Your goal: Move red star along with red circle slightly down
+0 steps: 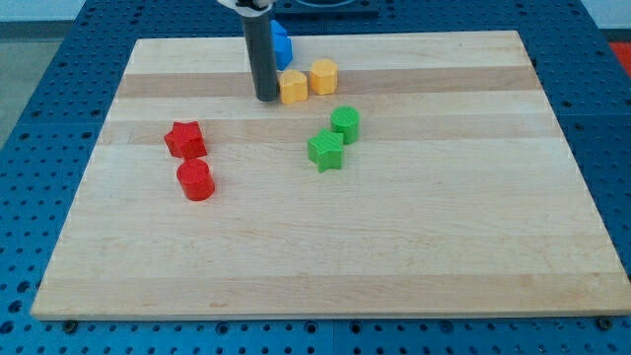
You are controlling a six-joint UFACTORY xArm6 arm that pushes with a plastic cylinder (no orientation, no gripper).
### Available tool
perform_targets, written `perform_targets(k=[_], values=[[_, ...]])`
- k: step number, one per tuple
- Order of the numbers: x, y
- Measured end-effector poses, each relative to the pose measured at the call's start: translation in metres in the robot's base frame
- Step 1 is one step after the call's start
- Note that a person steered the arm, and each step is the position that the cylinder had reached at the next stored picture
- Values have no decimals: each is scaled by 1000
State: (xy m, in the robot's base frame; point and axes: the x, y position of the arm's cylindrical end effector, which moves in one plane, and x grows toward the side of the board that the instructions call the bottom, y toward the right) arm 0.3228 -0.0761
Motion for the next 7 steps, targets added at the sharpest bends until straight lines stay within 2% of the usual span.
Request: perform_targets(k=[3,4,6,7], values=[[0,58],[0,38],[0,-59],[23,-94]])
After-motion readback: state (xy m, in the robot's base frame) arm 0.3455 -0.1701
